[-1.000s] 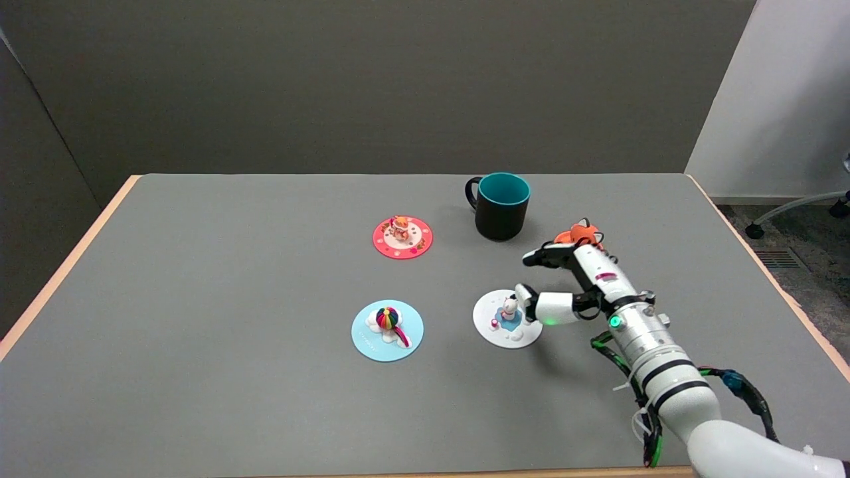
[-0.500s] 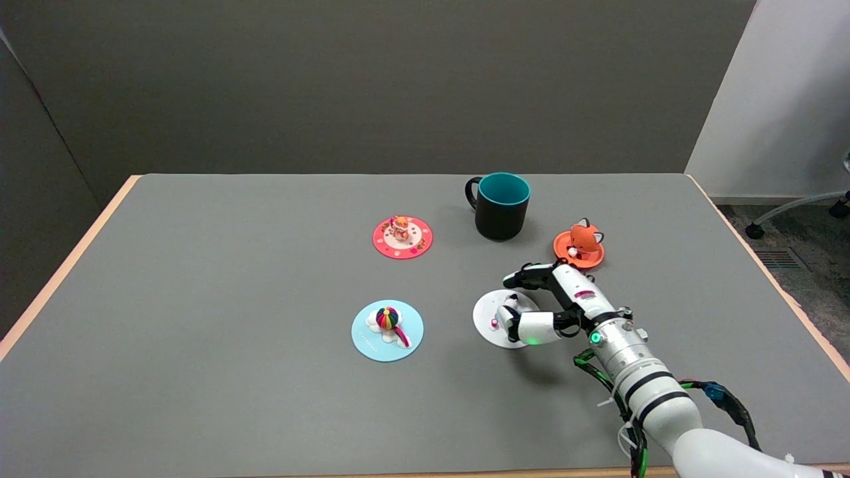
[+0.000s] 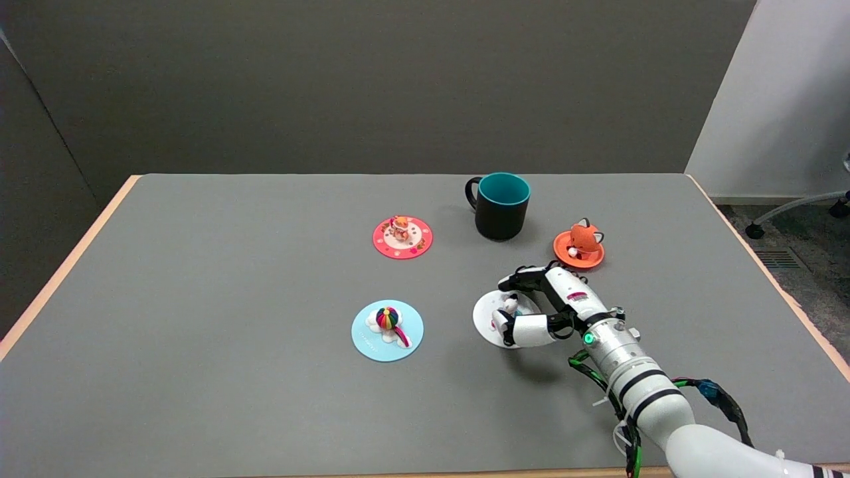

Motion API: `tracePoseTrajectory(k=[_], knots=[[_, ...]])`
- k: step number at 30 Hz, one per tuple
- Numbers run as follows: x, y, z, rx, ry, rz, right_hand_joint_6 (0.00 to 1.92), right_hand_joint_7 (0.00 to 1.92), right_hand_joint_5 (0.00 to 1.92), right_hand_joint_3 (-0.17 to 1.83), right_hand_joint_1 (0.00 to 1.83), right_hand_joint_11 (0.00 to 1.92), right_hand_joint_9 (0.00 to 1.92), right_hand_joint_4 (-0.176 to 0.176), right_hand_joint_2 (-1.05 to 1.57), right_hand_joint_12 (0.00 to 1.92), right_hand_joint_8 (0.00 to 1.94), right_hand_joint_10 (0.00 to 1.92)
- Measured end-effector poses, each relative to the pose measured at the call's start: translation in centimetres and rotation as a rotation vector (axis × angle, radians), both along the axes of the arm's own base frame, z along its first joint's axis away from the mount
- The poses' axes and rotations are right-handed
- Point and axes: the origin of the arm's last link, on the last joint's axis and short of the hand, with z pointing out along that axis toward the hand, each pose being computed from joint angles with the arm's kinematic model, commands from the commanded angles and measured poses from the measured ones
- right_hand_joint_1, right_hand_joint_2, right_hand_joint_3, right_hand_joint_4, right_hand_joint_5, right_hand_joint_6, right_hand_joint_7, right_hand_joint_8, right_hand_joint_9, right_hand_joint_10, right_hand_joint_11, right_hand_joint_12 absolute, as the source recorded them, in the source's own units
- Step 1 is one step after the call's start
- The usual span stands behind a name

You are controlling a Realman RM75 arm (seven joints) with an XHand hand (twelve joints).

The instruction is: Pick up the white cup lid.

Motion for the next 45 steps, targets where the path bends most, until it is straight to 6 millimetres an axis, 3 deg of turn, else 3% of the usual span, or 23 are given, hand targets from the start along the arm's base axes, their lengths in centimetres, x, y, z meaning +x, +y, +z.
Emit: tracePoseTrajectory(k=[9,16,19,21,25,45], knots=[[-0.12,-0.26,-0.1,0.018,0.03,-0.007,0.27,0.69,0.74,0.98,1.0,0.39,0.59,-0.047,0.51,0.25,0.21,0.18],[0.05,-0.44,-0.15,0.027,0.046,-0.001,0.4,0.7,0.77,0.95,1.02,0.41,0.65,-0.018,0.62,0.25,0.29,0.17],[0.16,-0.51,-0.18,0.031,0.054,0.003,0.6,0.6,0.66,0.87,1.06,0.47,0.66,0.004,0.74,0.19,0.49,0.32],[0.18,-0.53,-0.21,0.034,0.057,0.002,0.82,0.51,0.55,0.72,1.11,0.48,0.63,0.038,0.83,0.2,0.63,0.41],[0.3,-0.59,-0.21,0.037,0.066,0.006,1.09,0.33,0.35,0.69,1.11,0.49,0.56,0.054,0.91,0.21,0.89,0.57],[0.7,-0.73,-0.3,0.046,0.082,0.017,1.14,0.35,0.37,0.69,1.09,0.49,0.54,0.06,0.93,0.22,0.94,0.64]])
